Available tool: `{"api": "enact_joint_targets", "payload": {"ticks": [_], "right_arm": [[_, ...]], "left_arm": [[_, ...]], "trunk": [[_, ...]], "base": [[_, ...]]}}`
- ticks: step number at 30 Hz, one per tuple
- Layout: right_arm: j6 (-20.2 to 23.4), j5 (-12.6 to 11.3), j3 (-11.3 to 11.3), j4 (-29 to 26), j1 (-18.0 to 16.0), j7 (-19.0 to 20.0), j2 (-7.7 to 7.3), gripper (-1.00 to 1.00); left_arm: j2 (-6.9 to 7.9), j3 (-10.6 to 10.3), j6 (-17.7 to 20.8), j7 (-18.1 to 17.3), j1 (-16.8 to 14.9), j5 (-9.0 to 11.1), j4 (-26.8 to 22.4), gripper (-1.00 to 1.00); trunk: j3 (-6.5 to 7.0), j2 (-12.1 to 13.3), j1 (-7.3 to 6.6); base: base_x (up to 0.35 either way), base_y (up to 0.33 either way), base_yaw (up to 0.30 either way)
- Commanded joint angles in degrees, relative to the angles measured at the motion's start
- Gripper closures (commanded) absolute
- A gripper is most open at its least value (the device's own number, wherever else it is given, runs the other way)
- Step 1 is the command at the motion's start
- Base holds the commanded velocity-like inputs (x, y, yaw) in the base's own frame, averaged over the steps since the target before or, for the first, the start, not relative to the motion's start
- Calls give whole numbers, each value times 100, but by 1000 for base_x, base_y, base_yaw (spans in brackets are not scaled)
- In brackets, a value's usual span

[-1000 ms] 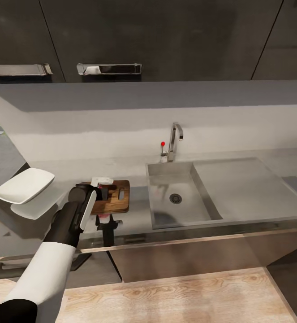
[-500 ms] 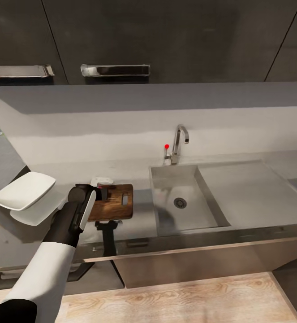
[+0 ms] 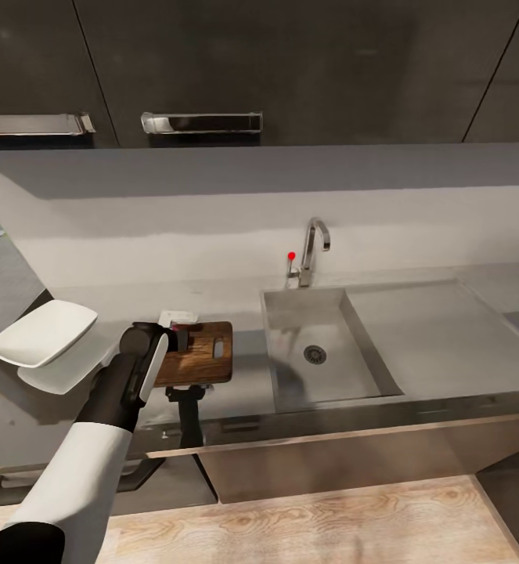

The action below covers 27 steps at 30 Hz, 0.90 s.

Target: In the kitchen, take the Vidalia onion out of the sink, dice it on the chopping board with the paring knife, put the diced onion into the bowl on the countertop, then place both the paring knife and the chopping board into the sink.

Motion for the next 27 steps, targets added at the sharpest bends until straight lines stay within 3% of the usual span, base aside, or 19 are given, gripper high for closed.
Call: {"api": "enact_joint_targets", "payload": {"ticks": [1, 27], "right_arm": [[-6, 7, -49, -16, 0, 60, 8, -100], [-11, 7, -49, -18, 0, 60, 8, -100]], "left_arm": [[0, -7, 26, 16, -5, -6, 0, 100], [-17, -16, 9, 25, -5, 2, 216, 100]], "trunk": [[-9, -11, 4], [-71, -11, 4]], "base": [[0, 0, 0], [0, 0, 0]]}}
